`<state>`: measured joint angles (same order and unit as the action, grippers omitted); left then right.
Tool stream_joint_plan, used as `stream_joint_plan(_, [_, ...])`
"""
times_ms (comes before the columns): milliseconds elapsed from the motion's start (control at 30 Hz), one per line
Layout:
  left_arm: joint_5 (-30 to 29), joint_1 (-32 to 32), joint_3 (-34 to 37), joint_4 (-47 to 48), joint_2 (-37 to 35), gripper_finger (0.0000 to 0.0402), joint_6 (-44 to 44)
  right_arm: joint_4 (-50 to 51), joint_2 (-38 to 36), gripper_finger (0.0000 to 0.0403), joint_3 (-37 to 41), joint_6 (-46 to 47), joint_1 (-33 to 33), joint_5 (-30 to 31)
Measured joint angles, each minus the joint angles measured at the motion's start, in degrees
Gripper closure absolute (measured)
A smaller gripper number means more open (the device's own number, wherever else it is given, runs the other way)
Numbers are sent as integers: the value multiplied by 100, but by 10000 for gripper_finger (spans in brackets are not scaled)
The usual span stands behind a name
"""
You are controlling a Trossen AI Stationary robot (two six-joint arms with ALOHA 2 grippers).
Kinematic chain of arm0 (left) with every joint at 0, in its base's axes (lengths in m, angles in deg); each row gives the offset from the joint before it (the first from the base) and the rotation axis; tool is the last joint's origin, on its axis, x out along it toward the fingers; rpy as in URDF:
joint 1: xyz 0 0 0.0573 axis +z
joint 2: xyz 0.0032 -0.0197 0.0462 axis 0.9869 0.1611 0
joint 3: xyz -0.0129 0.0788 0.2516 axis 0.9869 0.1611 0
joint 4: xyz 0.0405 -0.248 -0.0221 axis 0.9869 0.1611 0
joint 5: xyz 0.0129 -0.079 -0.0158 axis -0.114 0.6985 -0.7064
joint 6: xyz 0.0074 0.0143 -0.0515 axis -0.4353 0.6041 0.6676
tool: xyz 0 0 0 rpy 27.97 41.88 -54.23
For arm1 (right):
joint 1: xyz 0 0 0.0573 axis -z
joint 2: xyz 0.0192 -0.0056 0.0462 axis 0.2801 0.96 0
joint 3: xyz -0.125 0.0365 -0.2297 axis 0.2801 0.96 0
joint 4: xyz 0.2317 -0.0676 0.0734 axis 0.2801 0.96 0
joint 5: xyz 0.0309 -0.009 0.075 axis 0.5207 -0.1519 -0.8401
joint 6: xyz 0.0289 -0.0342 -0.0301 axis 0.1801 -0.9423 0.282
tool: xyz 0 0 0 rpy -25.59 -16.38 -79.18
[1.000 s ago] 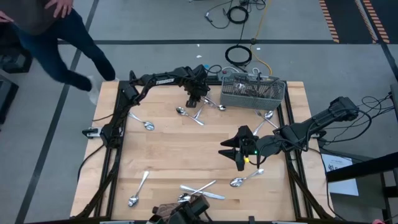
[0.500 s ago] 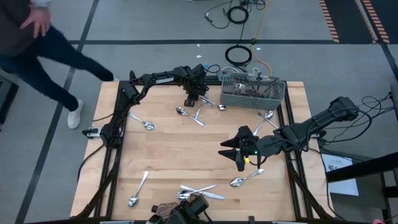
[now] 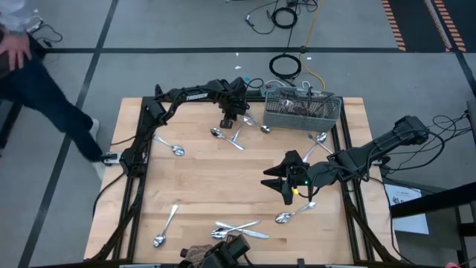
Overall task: Sort silverware
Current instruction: Put the silver fork into the gray utensil holder
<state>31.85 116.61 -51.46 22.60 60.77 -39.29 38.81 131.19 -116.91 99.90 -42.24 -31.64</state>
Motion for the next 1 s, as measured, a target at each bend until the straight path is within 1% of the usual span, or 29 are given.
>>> stream_joint_plan(333, [113,-76,27,10,-114,390,139,-104,0,206,1,-67,0,-2])
stream_joint_plan(667, [154,-232,31,208,-648,391,28,-120,0,206,-1,-133,0,-2])
stream_joint_plan(733, [249,-258,31,287,-792,395,28,-120,0,206,0,-154,0,-2])
stream_joint_plan(800, [456,-267,26,437,-945,398,48,-118,0,206,2,-179,1,-1])
stream_joint_plan(1000, [1723,-235,26,806,-1565,399,635,-118,-24,206,1,-451,2,212])
